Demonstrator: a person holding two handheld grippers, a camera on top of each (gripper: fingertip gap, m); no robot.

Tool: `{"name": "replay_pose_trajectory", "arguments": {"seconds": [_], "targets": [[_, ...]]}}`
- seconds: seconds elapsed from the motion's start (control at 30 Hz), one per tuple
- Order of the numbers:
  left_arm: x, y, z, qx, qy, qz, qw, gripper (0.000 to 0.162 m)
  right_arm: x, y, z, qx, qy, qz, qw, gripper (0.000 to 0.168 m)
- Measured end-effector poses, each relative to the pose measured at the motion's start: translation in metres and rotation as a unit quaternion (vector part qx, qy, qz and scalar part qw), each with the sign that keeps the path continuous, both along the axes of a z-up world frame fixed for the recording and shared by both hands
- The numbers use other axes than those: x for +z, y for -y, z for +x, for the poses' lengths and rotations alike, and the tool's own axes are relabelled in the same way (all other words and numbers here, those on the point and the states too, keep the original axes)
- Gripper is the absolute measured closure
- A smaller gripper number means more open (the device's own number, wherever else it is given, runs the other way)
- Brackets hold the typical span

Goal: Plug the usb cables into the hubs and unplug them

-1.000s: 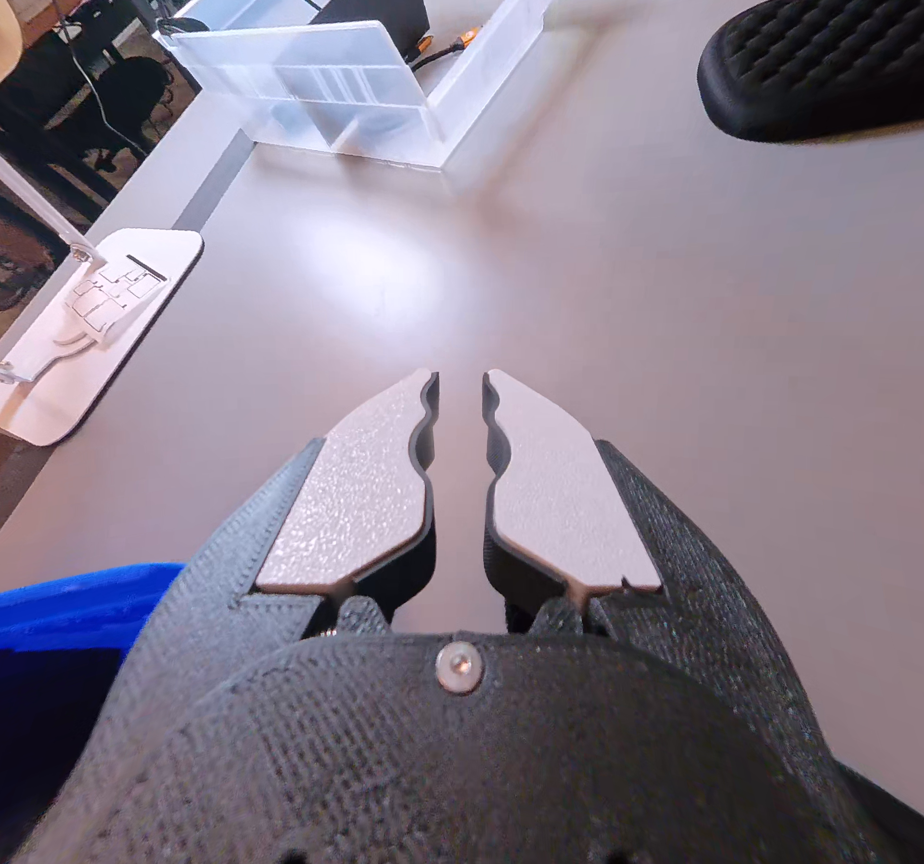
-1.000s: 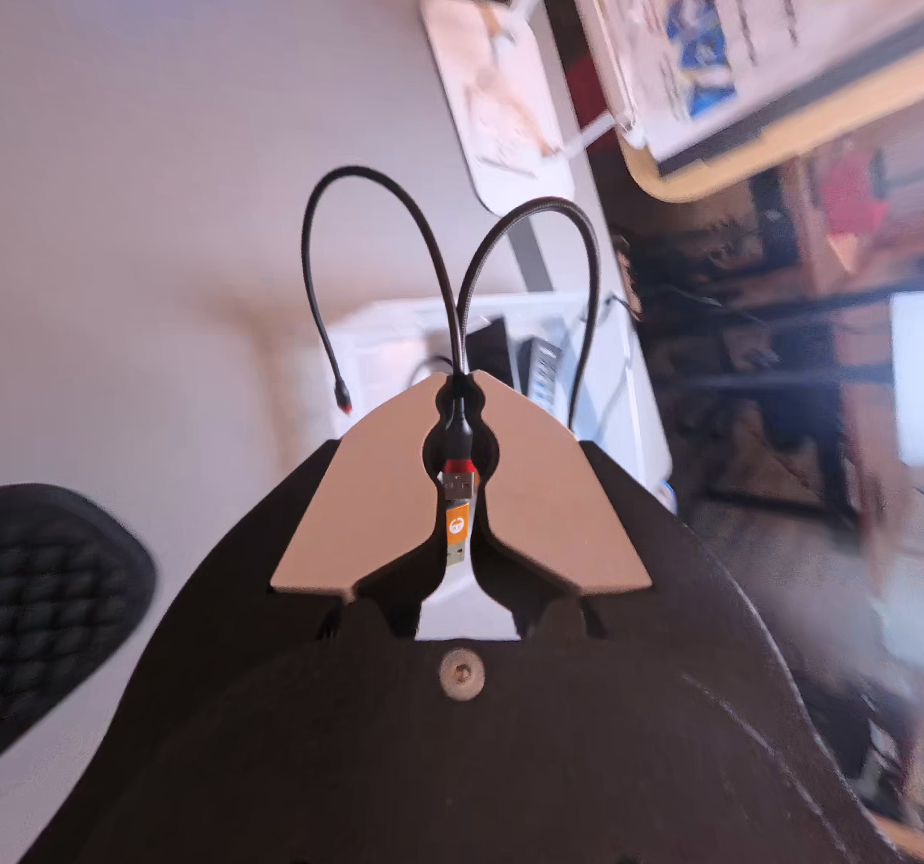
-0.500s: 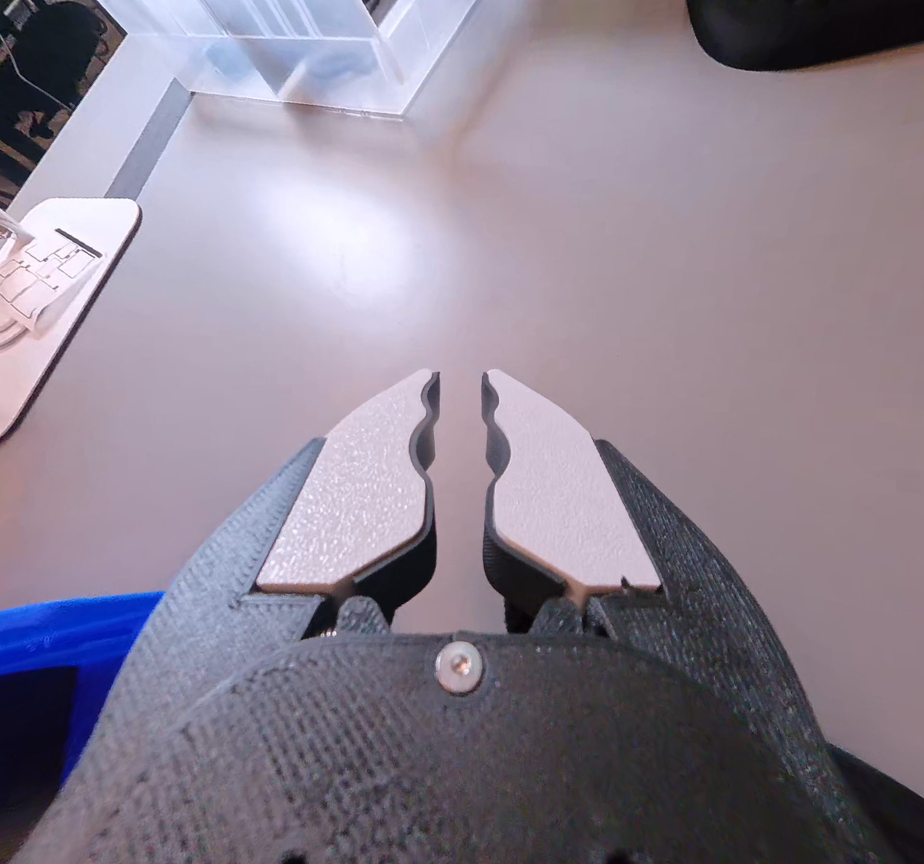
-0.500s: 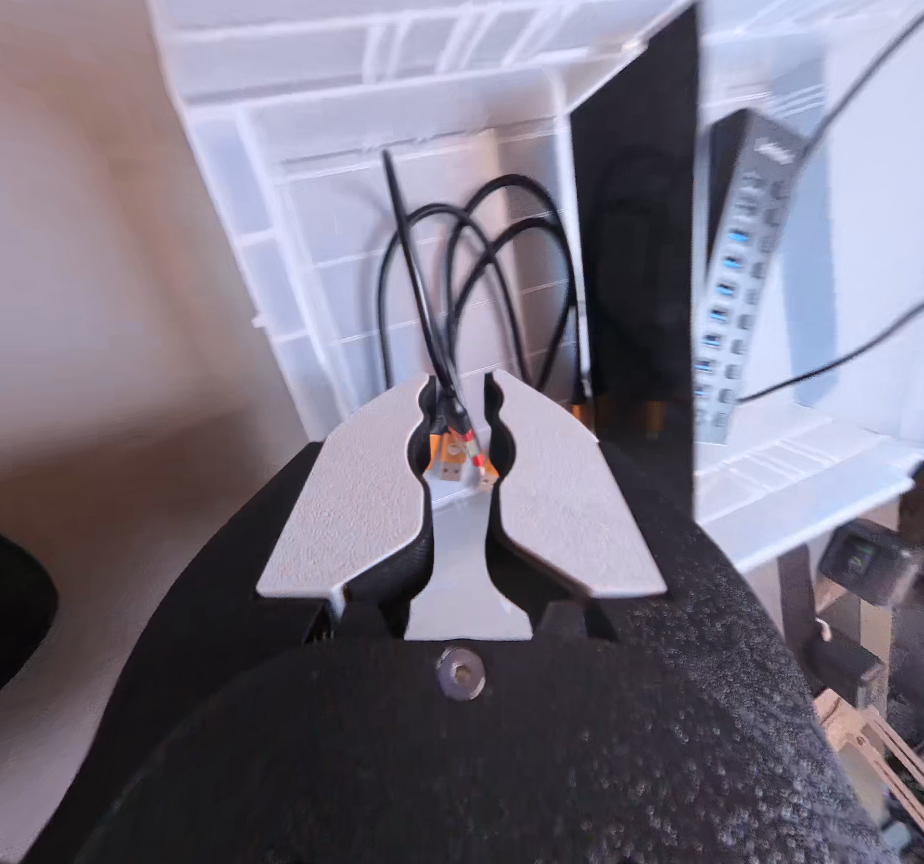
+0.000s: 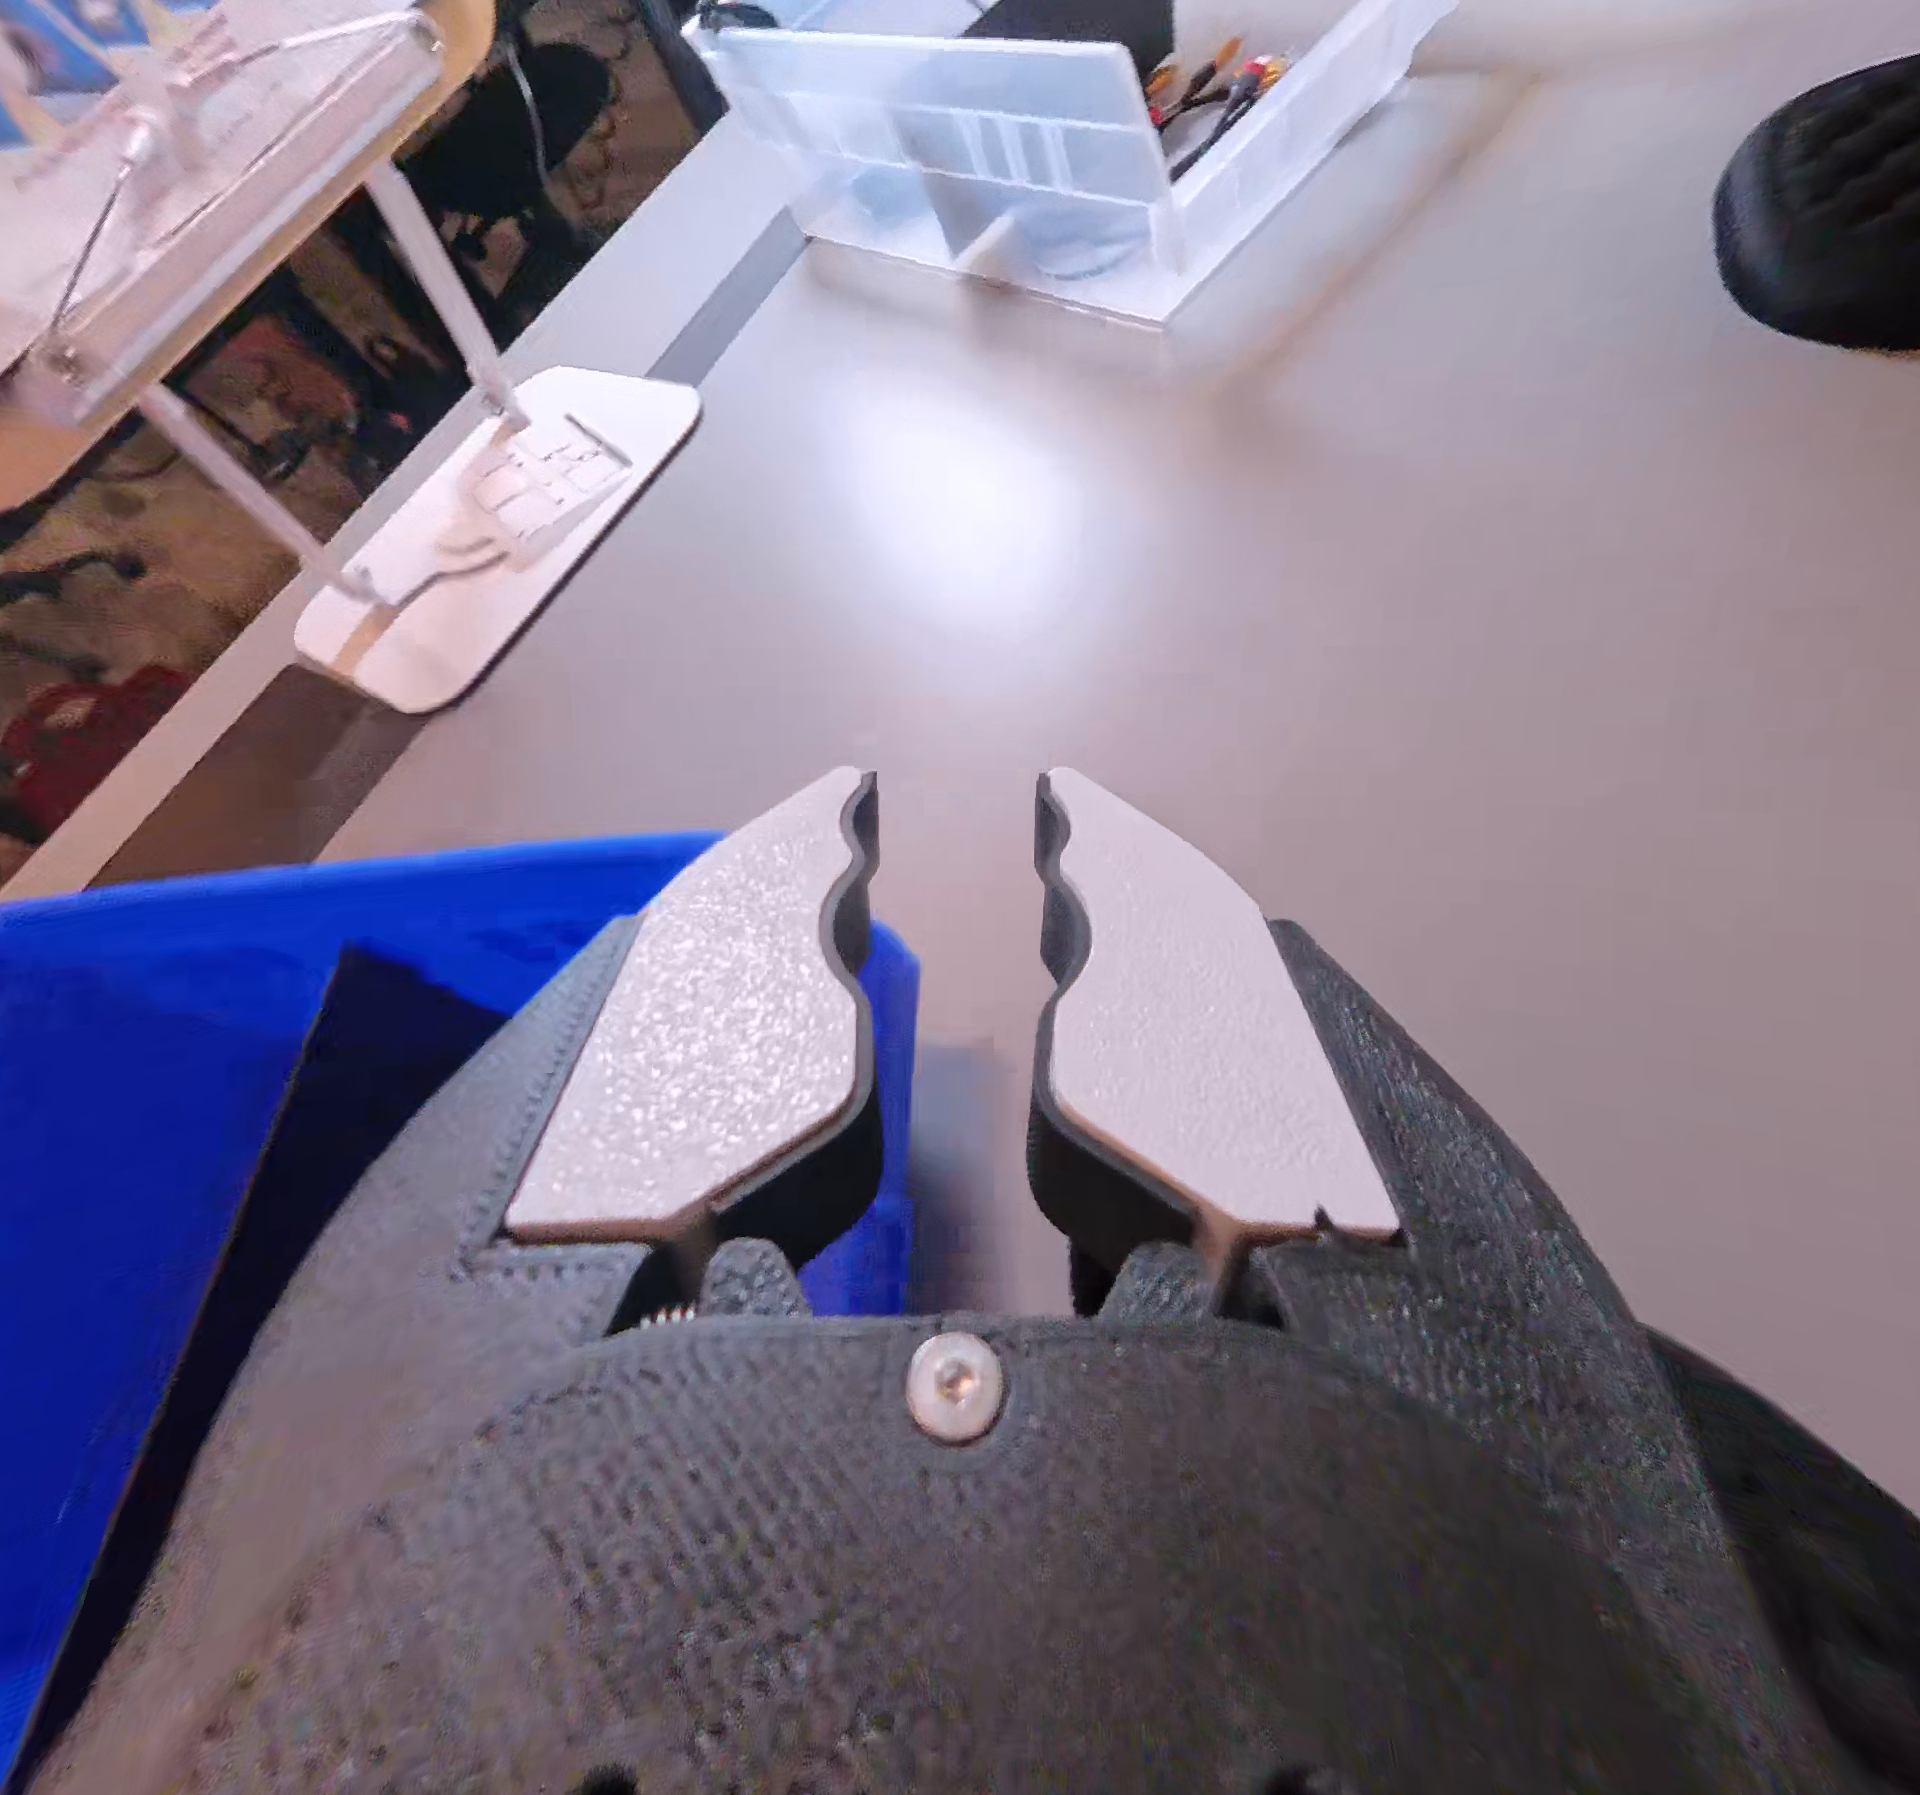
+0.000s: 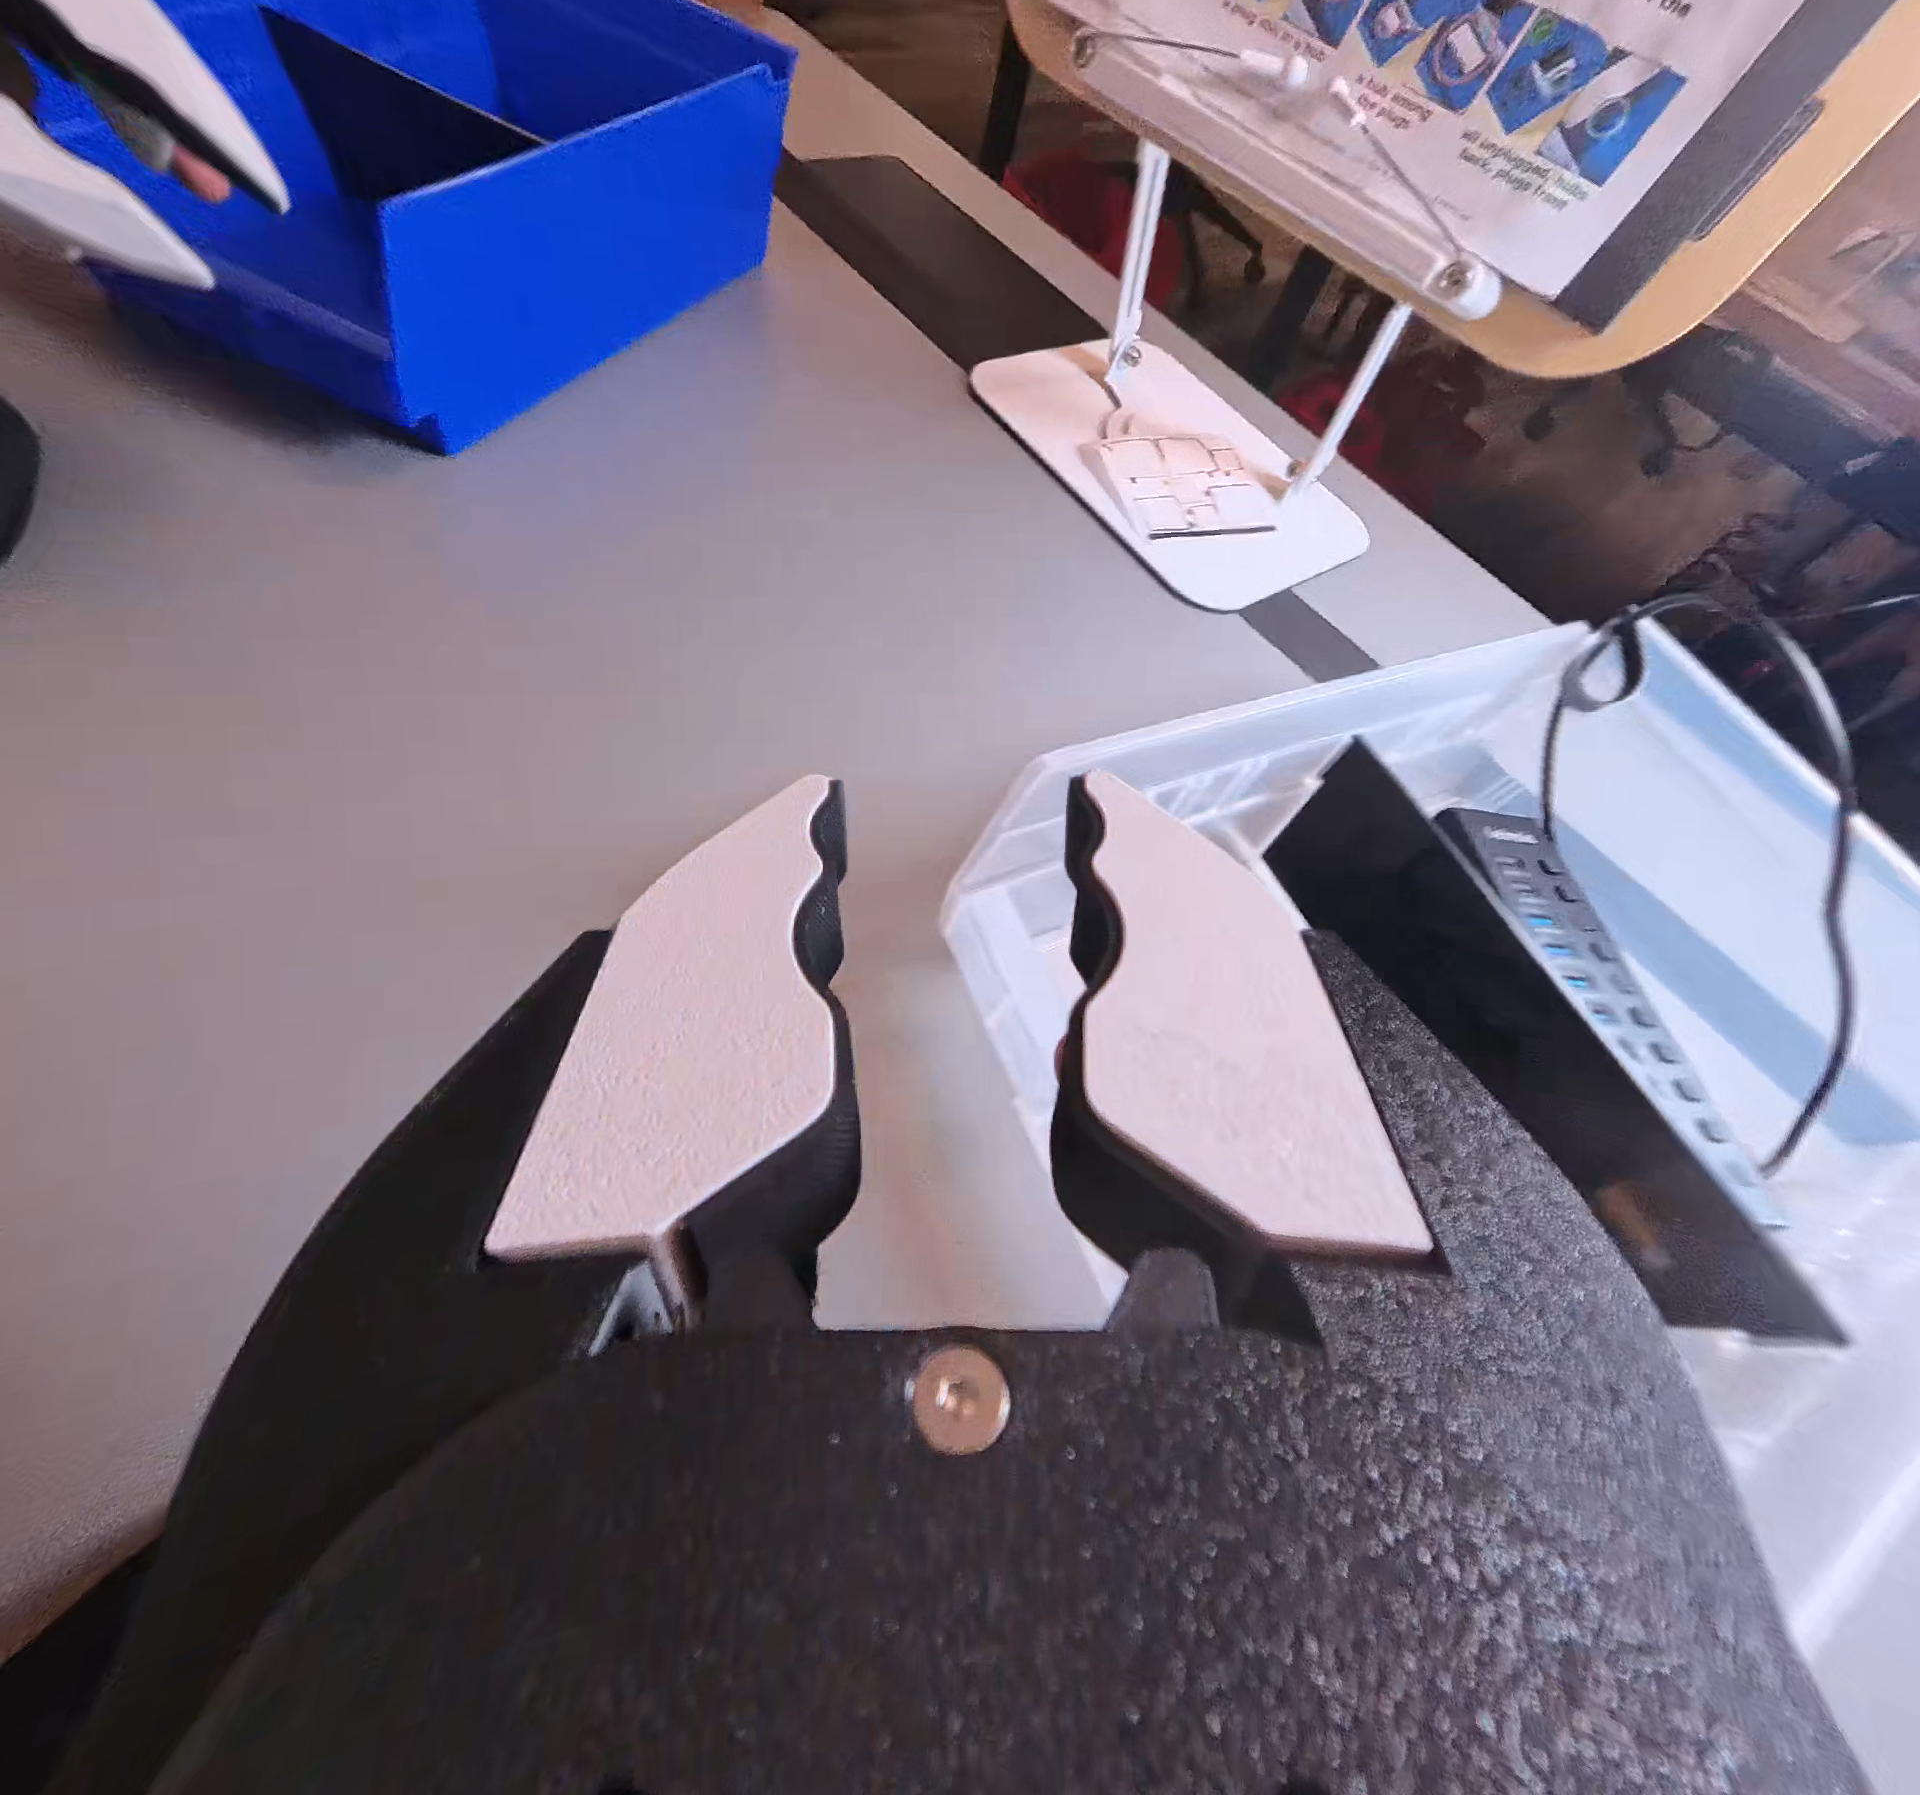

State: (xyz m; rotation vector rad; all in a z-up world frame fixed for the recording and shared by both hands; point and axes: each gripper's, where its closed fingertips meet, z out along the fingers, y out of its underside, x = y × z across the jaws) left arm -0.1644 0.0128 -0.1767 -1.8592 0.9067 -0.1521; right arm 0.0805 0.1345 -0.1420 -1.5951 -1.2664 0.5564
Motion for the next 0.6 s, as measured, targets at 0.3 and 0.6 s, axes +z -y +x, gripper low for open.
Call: {"name": "replay_pose_trajectory", "arguments": {"seconds": [0.3,0.6], "targets": [[-0.099,0.032,-0.113,0.126,-0.247,-0.185,0.943,0.121,-0.059,0.004,0.054,-0.050,0.104,-0.003,0.993,0.122],[-0.097,-0.005,-0.157,0.081,-0.353,-0.093,0.928,0.131,-0.105,-0.053,0.081,-0.041,0.363,0.053,0.929,0.106]]}}
